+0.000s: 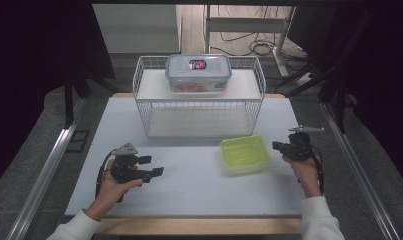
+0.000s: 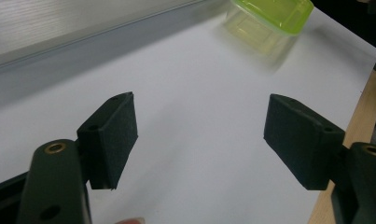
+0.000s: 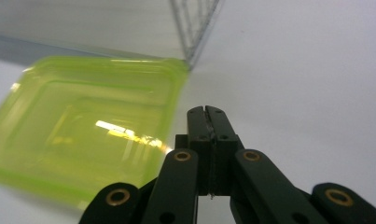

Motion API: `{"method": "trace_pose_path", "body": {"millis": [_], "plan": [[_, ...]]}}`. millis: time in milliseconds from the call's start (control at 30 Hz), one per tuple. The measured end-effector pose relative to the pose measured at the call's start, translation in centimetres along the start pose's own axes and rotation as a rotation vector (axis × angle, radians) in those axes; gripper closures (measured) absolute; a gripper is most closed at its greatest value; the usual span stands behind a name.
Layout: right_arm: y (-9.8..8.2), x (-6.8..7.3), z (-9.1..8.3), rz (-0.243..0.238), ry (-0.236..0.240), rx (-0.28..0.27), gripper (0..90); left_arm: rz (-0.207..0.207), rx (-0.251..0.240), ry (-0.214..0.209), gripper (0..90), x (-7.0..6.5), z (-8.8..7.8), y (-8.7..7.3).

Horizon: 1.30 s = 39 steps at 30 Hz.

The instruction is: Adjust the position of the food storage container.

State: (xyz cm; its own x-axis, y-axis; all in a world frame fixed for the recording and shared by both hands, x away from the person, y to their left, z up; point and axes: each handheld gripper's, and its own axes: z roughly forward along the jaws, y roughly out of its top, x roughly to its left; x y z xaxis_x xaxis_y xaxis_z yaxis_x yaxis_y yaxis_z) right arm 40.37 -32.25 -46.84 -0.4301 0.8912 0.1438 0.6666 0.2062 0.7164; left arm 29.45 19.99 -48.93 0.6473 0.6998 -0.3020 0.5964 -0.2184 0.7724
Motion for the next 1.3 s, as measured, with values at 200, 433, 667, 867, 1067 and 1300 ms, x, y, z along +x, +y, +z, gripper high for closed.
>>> {"method": "trace_pose_path", "body": {"millis": [200, 433, 667, 867, 1067, 1300], "plan": [[0.7, -0.5, 2.7, 0.017, -0.02, 0.071, 89.1, -0.004, -0.002, 0.007, 25.8, 0.0, 0.0, -0.1], [1.1, 0.4, 4.2, -0.015, -0.013, 0.106, 89.2, -0.008, -0.01, 0.008, 25.8, 0.2, -0.2, -0.2], [1.2, 1.8, 4.3, -0.041, 0.052, 0.114, 89.2, -0.018, -0.015, 0.005, 25.8, 0.3, -0.4, -0.2], [1.0, 3.9, 5.1, -0.06, 0.128, 0.126, 89.2, -0.016, -0.013, 0.006, 25.8, 0.5, -0.3, -0.2], [0.4, 6.7, 5.6, -0.086, 0.197, 0.141, 89.2, -0.016, -0.018, 0.009, 25.8, 0.7, -0.6, -0.5], [-0.9, 10.4, 5.3, -0.149, 0.259, 0.152, 89.2, -0.025, -0.019, 0.007, 25.8, 1.0, -0.7, -0.6]]}}
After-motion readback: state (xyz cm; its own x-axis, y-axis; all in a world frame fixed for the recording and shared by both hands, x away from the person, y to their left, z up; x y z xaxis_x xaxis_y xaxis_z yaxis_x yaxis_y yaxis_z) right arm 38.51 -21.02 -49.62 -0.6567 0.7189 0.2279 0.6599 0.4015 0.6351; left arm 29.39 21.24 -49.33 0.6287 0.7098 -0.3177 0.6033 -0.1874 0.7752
